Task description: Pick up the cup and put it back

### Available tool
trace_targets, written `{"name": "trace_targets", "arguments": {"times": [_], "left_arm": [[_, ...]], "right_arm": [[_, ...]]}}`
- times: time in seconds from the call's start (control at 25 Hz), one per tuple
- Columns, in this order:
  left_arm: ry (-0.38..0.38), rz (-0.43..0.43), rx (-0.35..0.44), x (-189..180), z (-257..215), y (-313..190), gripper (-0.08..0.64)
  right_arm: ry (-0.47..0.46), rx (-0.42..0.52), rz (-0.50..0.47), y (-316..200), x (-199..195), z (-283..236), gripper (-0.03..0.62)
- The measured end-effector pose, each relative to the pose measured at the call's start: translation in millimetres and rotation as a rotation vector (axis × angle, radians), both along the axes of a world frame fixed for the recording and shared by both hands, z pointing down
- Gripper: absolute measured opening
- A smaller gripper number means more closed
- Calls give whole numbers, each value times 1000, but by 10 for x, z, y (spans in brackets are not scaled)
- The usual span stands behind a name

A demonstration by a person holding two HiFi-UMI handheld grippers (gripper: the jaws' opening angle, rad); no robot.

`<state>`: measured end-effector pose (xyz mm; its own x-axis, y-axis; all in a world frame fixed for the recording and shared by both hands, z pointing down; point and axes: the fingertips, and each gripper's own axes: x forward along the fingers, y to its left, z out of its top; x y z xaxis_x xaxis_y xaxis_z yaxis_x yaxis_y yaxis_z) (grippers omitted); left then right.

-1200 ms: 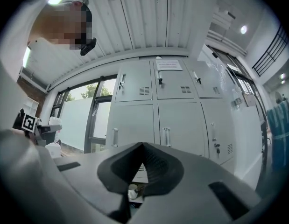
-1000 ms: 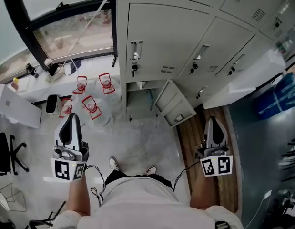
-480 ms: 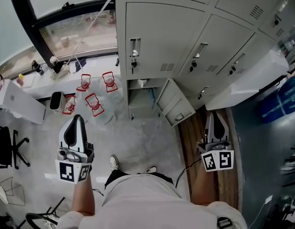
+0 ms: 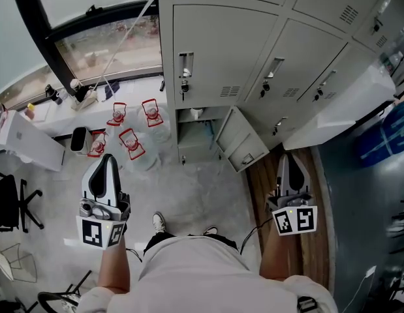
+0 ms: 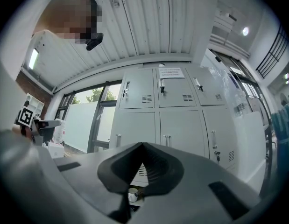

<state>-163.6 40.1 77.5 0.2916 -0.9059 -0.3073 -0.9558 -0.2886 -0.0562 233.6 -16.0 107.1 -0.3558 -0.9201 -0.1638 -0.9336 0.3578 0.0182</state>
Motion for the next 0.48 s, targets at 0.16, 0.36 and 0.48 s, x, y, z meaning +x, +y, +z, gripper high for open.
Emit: {"name": "trace_targets", "arguments": {"times": [0.16,0.36,0.48], "left_arm": [[7,11,0,-8,-19,14,21],[8,16,-5,-13,4,45,21],[12,10,-20,-59,44,70,21]], "right_arm": [[-3,0,-12,-22,-109,2,17],[-5,5,-50,-105,-358,3,17],[-4,8,-73,-131,-478,-9,17]]}}
